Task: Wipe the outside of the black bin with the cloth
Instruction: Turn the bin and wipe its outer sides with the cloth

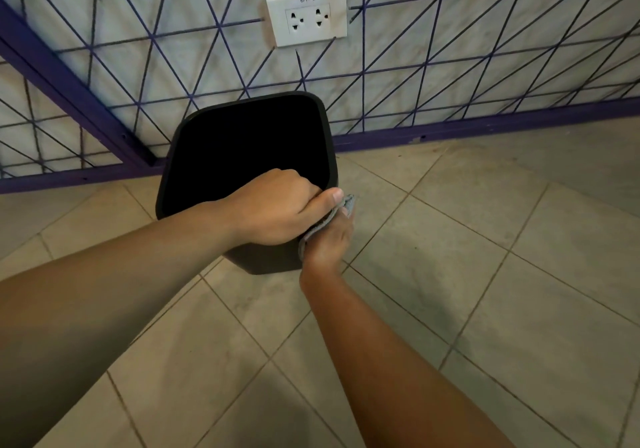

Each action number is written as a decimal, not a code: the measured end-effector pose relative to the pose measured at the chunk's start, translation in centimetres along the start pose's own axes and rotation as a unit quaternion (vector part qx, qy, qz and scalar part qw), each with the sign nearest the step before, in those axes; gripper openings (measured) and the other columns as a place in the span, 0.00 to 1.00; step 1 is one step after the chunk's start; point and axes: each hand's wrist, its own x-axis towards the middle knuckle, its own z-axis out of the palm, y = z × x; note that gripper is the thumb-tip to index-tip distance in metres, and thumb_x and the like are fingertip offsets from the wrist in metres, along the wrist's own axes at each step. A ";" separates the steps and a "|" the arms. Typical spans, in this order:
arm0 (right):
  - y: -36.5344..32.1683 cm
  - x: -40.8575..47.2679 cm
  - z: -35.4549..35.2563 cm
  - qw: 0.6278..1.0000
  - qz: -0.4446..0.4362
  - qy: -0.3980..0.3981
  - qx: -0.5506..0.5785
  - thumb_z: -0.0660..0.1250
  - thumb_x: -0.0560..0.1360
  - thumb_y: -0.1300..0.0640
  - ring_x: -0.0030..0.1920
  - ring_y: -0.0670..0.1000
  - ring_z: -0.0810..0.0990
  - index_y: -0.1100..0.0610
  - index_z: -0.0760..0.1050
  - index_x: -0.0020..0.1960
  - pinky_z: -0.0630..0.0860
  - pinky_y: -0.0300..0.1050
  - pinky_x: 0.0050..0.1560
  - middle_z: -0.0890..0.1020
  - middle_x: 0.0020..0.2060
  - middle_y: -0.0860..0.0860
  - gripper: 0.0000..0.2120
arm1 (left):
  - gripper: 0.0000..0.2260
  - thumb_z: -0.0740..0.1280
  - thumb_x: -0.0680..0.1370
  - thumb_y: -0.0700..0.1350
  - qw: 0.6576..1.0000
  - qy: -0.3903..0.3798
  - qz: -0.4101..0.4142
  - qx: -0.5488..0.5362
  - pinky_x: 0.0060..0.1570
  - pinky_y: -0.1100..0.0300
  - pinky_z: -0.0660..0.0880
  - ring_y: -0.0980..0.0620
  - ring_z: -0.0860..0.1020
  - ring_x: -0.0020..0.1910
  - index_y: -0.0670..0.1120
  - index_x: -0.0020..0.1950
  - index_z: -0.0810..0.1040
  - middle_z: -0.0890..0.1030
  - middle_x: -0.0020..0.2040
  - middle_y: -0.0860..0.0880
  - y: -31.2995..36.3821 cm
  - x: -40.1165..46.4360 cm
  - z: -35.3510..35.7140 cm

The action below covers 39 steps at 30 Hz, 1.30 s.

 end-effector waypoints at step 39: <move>0.0 -0.4 2.0 0.999 -0.041 0.003 0.000 0.53 0.71 0.27 0.83 0.59 0.65 0.50 0.69 0.81 0.63 0.67 0.81 0.70 0.81 0.56 0.45 | 0.28 0.49 0.82 0.60 0.998 0.000 -0.007 -0.068 0.33 0.57 0.71 0.54 0.74 0.26 0.48 0.29 0.73 0.74 0.25 0.49 -1.4 1.0 0.0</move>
